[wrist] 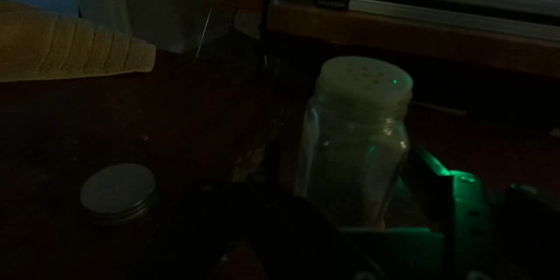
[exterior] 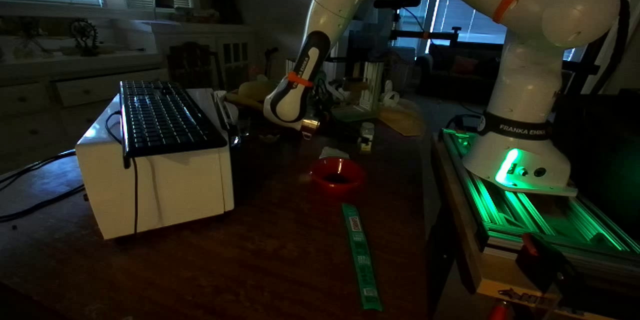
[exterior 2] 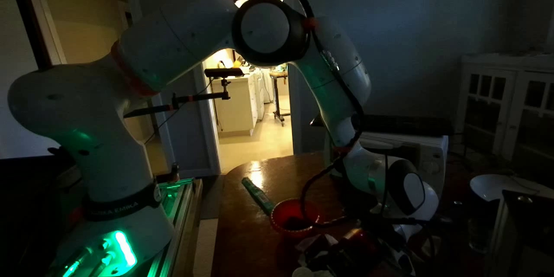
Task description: Spray some salt contents into the red bowl
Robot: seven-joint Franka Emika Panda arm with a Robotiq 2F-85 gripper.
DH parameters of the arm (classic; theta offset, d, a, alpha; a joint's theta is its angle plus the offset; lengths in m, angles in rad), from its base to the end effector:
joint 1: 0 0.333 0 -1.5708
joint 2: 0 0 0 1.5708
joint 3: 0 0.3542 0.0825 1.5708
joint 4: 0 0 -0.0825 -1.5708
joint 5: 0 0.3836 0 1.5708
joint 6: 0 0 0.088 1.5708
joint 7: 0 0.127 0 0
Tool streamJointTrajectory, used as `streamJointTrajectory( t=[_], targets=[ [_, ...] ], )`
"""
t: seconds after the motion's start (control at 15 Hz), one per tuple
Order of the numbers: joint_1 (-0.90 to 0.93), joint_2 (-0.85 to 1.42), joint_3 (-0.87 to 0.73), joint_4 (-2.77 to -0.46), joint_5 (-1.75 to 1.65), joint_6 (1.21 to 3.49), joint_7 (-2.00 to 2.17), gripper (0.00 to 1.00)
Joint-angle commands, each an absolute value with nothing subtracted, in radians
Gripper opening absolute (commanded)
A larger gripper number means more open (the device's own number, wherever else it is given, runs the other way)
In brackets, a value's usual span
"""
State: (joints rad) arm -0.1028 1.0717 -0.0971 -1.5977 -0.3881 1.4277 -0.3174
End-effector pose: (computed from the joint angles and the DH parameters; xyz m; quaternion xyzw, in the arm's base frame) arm 0.4989 -0.1558 0.0130 0.7825 0.1302 -0.6052 0.0670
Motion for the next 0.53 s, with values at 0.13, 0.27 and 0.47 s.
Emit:
streamJointTrajectory(
  t=[0.13, 0.27, 0.47],
  targets=[
    [-0.091, 1.106, -0.088, -1.552, -0.413, 1.384, -0.297, 0.27],
    [-0.090, 1.110, -0.088, -1.548, -0.414, 1.380, -0.296, 0.25],
    [-0.092, 1.096, -0.087, -1.555, -0.409, 1.380, -0.290, 0.24]
  ],
)
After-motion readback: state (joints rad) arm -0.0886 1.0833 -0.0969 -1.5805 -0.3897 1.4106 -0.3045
